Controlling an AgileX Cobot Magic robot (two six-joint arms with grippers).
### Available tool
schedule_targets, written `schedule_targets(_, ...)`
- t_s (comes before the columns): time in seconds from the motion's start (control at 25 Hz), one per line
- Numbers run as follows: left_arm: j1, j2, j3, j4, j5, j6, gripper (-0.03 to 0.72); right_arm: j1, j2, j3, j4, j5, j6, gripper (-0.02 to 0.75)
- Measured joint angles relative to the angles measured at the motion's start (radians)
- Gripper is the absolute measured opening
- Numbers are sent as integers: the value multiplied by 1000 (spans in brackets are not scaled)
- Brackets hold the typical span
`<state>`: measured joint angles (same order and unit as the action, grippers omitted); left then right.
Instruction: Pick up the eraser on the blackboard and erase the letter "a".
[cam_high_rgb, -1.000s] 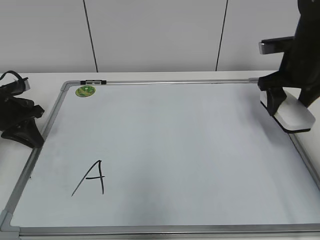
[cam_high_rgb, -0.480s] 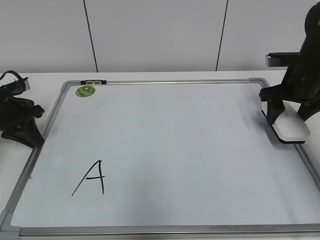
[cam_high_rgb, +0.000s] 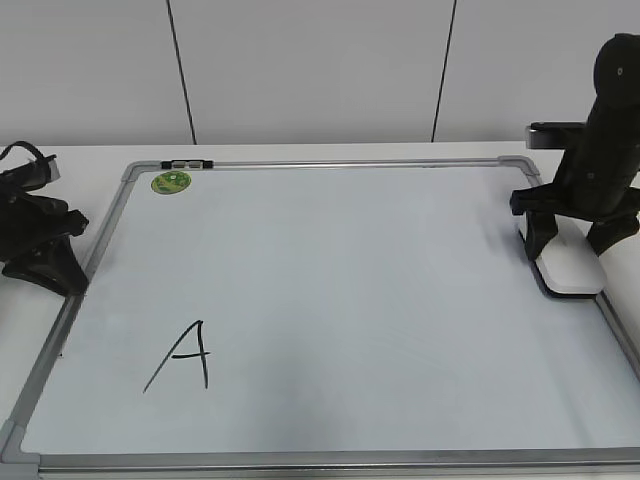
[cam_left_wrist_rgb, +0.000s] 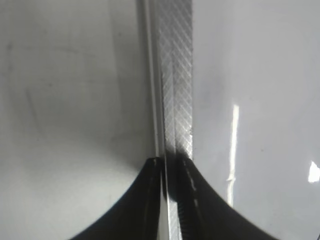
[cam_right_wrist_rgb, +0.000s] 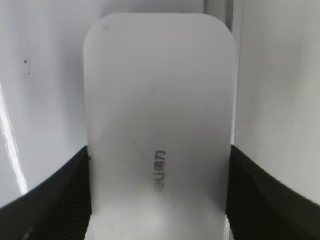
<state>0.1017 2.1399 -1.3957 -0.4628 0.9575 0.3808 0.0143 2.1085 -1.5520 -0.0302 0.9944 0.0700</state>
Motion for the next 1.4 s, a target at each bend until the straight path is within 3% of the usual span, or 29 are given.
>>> schedule_targets(1.12, 0, 0, 0, 0, -2, 0, 85, 0, 10, 0, -25, -25, 6, 526)
schedule_targets(1.4, 0, 0, 0, 0, -2, 0, 87, 0, 11, 0, -28, -30, 6, 568)
